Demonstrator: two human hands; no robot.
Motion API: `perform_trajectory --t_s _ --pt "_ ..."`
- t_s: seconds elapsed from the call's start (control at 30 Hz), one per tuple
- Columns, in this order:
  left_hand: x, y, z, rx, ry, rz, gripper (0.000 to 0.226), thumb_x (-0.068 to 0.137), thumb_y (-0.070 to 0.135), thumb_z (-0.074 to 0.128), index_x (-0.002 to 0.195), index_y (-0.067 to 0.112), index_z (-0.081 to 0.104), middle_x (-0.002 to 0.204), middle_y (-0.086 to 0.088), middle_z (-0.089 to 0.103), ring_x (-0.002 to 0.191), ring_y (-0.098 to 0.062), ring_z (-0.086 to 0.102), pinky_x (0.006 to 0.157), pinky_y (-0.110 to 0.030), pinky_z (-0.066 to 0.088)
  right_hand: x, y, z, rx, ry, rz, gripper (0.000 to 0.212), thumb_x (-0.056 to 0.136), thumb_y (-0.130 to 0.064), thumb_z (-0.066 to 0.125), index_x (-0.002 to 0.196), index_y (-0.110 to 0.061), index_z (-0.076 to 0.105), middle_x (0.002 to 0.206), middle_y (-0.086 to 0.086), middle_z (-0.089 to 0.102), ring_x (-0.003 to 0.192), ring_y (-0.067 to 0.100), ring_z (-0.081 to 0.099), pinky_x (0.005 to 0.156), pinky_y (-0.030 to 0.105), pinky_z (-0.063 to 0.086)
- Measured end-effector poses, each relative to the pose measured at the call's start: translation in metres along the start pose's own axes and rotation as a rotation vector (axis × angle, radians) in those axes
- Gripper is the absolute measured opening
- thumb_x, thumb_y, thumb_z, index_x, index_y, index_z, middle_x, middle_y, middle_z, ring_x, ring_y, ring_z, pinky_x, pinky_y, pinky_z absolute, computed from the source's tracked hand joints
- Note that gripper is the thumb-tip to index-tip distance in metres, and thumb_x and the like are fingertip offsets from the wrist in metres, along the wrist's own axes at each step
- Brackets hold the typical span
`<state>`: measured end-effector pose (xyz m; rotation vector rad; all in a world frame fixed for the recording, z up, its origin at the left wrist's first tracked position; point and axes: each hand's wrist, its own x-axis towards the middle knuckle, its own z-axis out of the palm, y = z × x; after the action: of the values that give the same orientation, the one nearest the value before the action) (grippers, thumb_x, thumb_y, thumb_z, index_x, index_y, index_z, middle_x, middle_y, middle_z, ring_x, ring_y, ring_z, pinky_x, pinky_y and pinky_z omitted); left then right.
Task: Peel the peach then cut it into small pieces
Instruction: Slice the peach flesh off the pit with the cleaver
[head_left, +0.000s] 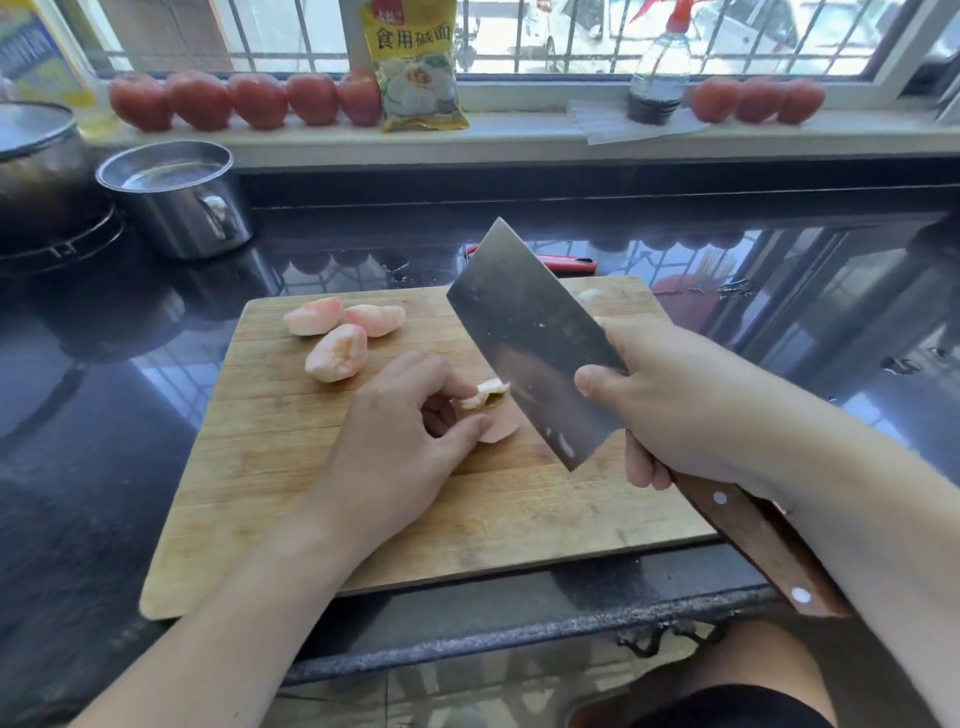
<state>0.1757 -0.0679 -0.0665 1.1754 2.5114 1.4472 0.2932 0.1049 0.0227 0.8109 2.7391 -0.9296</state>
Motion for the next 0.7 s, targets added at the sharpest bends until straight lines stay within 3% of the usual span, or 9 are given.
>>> perform_trajectory --t_s 0.2,0.4,0.5,0.7 --pt "0.002 0.002 -0.001 -0.017 -0.008 -0.024 0.014 0.083 0.016 0.085 0.086 0.017 0.070 0.085 0.005 0.064 0.082 -0.012 0.059 0.071 -0.014 0.045 0.005 -0.004 0.000 0.051 0.008 0.008 0.014 0.105 -0.026 0.041 0.103 -0.020 0.054 0.048 0.007 0.064 0.037 0.015 0.055 0.056 0.033 0.050" --pt "0.000 0.002 0.000 -0.005 0.001 -0.015 0.018 0.081 0.015 0.086 0.086 0.020 0.069 0.086 0.010 0.061 0.082 -0.010 0.060 0.072 -0.015 0.048 -0.005 -0.009 0.000 -0.106 0.067 -0.016 0.012 0.105 -0.025 0.039 0.098 -0.019 0.047 0.051 0.006 0.067 0.037 0.015 0.059 0.037 0.020 0.040" --pt "0.000 0.001 0.000 0.024 0.000 -0.008 0.018 0.082 0.018 0.086 0.086 0.022 0.068 0.086 0.013 0.059 0.082 -0.009 0.060 0.072 -0.015 0.047 -0.011 -0.012 0.002 -0.184 0.136 -0.038 0.012 0.104 -0.026 0.040 0.096 -0.021 0.048 0.063 0.004 0.065 0.040 0.014 0.062 0.035 0.022 0.038" --pt "0.000 -0.001 0.002 0.015 0.002 0.009 0.018 0.083 0.018 0.086 0.085 0.021 0.068 0.084 0.011 0.058 0.081 -0.010 0.059 0.072 -0.016 0.045 -0.005 -0.013 0.002 -0.161 0.122 -0.037 0.015 0.104 -0.028 0.037 0.093 -0.022 0.045 0.062 0.007 0.066 0.038 0.015 0.062 0.032 0.018 0.035"
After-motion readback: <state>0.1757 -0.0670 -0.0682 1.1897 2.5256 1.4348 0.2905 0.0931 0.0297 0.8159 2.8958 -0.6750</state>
